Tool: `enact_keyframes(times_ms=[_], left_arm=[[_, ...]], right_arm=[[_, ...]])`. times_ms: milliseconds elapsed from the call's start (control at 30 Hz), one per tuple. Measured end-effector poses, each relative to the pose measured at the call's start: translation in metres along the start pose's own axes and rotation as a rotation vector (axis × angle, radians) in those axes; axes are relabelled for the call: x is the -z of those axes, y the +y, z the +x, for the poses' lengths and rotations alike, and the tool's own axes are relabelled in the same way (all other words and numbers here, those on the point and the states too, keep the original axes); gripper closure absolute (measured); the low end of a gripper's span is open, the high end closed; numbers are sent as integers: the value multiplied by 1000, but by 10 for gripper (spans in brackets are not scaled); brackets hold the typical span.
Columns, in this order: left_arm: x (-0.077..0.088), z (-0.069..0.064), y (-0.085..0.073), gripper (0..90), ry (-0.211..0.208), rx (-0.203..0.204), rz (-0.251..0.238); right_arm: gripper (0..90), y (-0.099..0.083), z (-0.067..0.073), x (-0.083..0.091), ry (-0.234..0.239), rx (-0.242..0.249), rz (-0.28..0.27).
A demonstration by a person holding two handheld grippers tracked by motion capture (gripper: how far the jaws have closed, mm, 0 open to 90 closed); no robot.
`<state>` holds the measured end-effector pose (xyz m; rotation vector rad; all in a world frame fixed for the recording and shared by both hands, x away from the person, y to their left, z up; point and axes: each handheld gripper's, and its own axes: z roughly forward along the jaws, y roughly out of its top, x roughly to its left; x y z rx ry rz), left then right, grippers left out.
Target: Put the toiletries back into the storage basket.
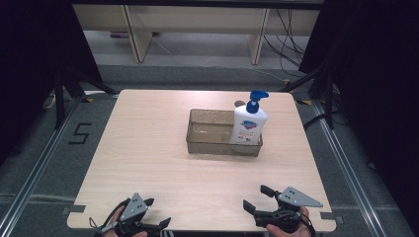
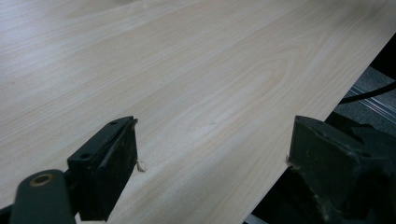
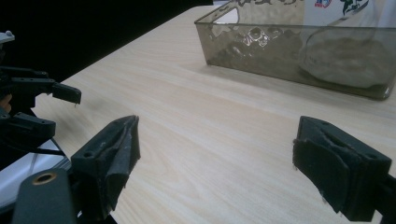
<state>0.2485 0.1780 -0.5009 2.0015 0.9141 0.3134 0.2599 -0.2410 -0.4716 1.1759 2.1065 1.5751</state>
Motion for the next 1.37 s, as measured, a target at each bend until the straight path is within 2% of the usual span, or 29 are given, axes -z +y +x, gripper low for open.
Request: enact_keyframes(times_ms=[67,100,133,167,200,233,267,300,333,367,467,500,567,600,633,800,833,867,933,1033,1067,1100,1167,1200,1233,1300,1333,1367], left_arm=[[0,0,0,148,-2,0,-1],[1,0,0,148,-1,-8,5],[1,0,0,148,1,-10,11],[1,0,0,148,0,-12,12],[1,0,0,149,-4,-17,18],[1,0,0,148,-1,-16,24],[0,0,0,148,-5,-6,16],[0,0,0,148,-7,-7,10],[1,0,0,148,-6,-15,17],[0,-1,0,148,-4,3,3],[-1,2,-1,148,7,7,0],[-1,1,-1,149,3,17,-8],[-1,1,-1,149,2,14,0],[-1,1,-1,148,0,9,4],[-2,0,-1,148,-3,15,-3],[-1,-1,-1,148,-7,10,-3],[-1,0,-1,148,-7,11,-6],[-1,0,0,148,-6,10,-6],[0,0,0,148,-4,9,-5],[-1,0,0,149,-4,14,-7],[-2,0,0,148,-6,15,-12],[-2,0,0,149,-6,10,-7],[-2,-1,-1,148,-10,12,-10],[-2,-1,0,148,-10,10,-11],[-2,-1,0,148,-8,9,-9],[-1,0,0,148,-9,9,-12],[0,0,0,148,-4,3,-1],[0,0,0,148,-2,2,0]], right_arm=[[153,-1,1,2,14,-15,21],[153,-2,0,2,-7,3,5],[153,-3,0,3,-12,1,13],[154,-4,1,2,-4,-12,0],[153,-5,3,3,1,-43,16],[153,-5,1,4,-11,3,11],[153,-6,1,3,-13,11,7],[154,-7,3,4,-3,-24,13],[154,-7,1,4,-13,16,4],[154,-7,1,5,-13,24,14],[154,-9,2,9,-21,33,14],[154,-9,2,10,-3,18,31],[154,-12,0,10,-15,27,18],[153,-12,1,12,-21,12,31],[153,-13,0,13,-35,37,22],[153,-16,2,16,-20,39,34],[153,-17,5,16,-14,-2,40],[153,-17,1,17,-33,44,43],[153,-18,0,17,-21,33,32],[153,-19,-1,19,-39,41,38],[154,-20,-1,19,-38,30,35],[153,-20,-2,20,-47,46,42],[153,-20,-2,23,-55,45,48],[153,-21,-1,23,-44,12,43],[153,-21,-3,23,-60,41,39],[153,-22,-1,23,-58,2,50],[153,-22,-3,24,-68,38,50],[154,-23,-1,23,-72,10,55]])
